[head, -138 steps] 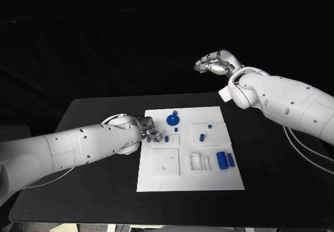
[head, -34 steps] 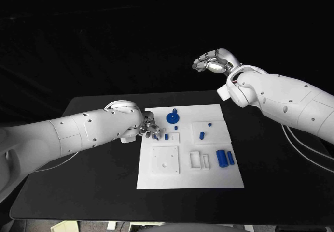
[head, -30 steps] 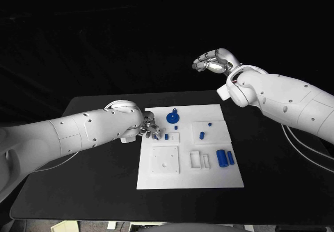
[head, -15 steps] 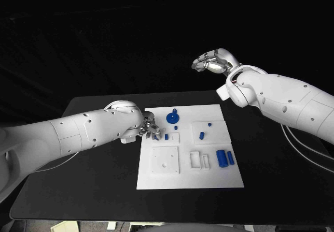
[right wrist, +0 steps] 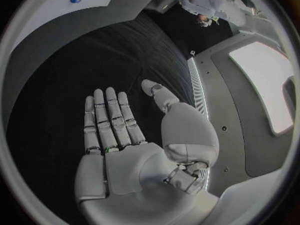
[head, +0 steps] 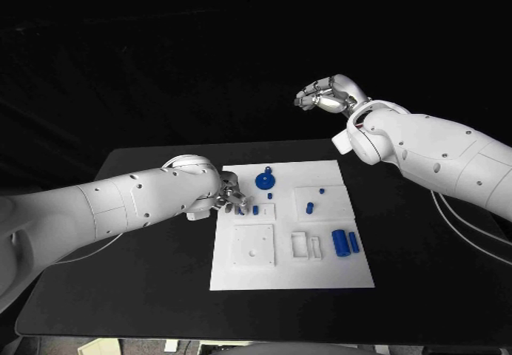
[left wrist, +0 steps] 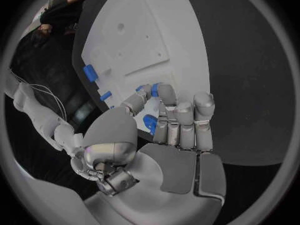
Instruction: Assemble the parts on the task board
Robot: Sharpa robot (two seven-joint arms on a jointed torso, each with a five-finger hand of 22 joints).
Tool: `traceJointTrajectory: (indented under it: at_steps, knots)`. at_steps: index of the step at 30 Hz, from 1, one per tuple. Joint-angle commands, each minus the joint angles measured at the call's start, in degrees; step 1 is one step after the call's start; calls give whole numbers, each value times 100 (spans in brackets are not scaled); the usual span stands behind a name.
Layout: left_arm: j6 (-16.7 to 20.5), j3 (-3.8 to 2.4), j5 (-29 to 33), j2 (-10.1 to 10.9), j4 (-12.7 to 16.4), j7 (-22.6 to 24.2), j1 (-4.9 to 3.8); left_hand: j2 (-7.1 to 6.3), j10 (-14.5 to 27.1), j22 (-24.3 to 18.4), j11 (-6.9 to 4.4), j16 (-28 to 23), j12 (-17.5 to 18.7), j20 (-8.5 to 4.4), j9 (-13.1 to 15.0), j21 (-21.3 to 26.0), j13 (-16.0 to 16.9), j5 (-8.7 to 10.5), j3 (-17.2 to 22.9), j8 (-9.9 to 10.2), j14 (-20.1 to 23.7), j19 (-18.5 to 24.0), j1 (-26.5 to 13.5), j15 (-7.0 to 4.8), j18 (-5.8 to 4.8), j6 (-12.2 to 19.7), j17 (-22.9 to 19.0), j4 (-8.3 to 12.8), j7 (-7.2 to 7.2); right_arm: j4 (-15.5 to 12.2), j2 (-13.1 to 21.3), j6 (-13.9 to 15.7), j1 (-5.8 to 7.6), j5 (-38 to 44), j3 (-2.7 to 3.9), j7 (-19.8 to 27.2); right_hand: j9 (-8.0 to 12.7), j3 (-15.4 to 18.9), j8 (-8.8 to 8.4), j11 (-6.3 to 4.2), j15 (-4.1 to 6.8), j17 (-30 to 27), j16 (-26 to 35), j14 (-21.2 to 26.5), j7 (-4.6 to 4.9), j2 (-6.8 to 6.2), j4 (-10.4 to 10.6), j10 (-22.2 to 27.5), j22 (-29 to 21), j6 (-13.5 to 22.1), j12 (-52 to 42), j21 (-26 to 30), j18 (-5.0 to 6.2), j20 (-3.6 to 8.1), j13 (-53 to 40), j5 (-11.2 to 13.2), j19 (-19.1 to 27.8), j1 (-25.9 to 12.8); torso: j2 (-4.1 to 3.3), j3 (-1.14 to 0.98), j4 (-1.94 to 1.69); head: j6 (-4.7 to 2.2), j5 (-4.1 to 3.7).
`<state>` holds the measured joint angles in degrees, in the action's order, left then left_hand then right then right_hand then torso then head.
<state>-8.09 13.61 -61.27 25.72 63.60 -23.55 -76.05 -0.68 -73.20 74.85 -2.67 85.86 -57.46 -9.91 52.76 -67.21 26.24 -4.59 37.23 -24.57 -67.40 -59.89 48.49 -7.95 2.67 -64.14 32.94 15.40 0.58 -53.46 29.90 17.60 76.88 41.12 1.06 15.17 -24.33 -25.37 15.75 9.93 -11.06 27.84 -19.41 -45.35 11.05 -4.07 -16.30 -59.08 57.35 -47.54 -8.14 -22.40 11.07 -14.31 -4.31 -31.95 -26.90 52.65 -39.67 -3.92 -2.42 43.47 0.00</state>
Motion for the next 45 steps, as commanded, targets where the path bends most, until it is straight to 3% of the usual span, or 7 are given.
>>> traceJointTrajectory:
  at_steps: [1, 8, 29, 45]
  knots:
    - [-66, 2, 28, -20, 1, 76, 11, 351, -282, 8, -319, -10, -32, -528, 5, -21, 6, -34, 4, -15, -324, 31, 404, -396, 365, 14, 8, 9, -21, -5, -7, -41, 1, 29, 5, 12, 9, -6, 38, 2, -19, -8, -40, 40, 32, 11, 25, -56, 6, 17, 40, 29, 118, -23, 8, -27, 16, -38, -1, -1, -1, 5, -4]
    - [-90, 2, 28, -27, -3, 77, 15, 352, -281, 7, -319, -10, -33, -528, 8, -21, 7, -34, 3, -14, -323, 31, 403, -396, 365, 15, 8, 8, -21, -7, -16, -42, 0, 29, 5, 14, 10, -5, 38, 2, -19, -10, -41, 41, 32, 11, 24, -57, 6, 18, 41, 30, 119, -24, 9, -27, 16, -38, -2, -8, -2, 4, -3]
    - [-251, 2, 28, -19, -74, 49, 19, 356, -276, 6, -320, -10, -35, -530, 26, -21, 11, -36, 4, -9, -321, 32, 408, -397, 366, 18, 9, 13, -21, -22, -1, -45, 0, 29, 5, 14, 13, -6, 40, 3, -20, -19, -48, 45, 32, 12, 24, -58, 8, 18, 44, 31, 120, -25, 13, -28, 20, -38, 0, -1, -2, 18, -8]
    - [-133, 2, 49, -67, -122, 53, 35, 365, -266, 5, -317, -11, -40, -529, 62, -21, 19, -8, -7, 6, -315, 33, 393, -395, 365, 24, 11, 1, -19, -24, -7, -46, -2, 29, 5, 17, 15, -7, 43, 3, -20, -29, -55, 48, 32, 14, 24, -59, 9, 16, 47, 32, 122, -28, 17, -28, 22, -38, -1, -5, 3, 13, -10]
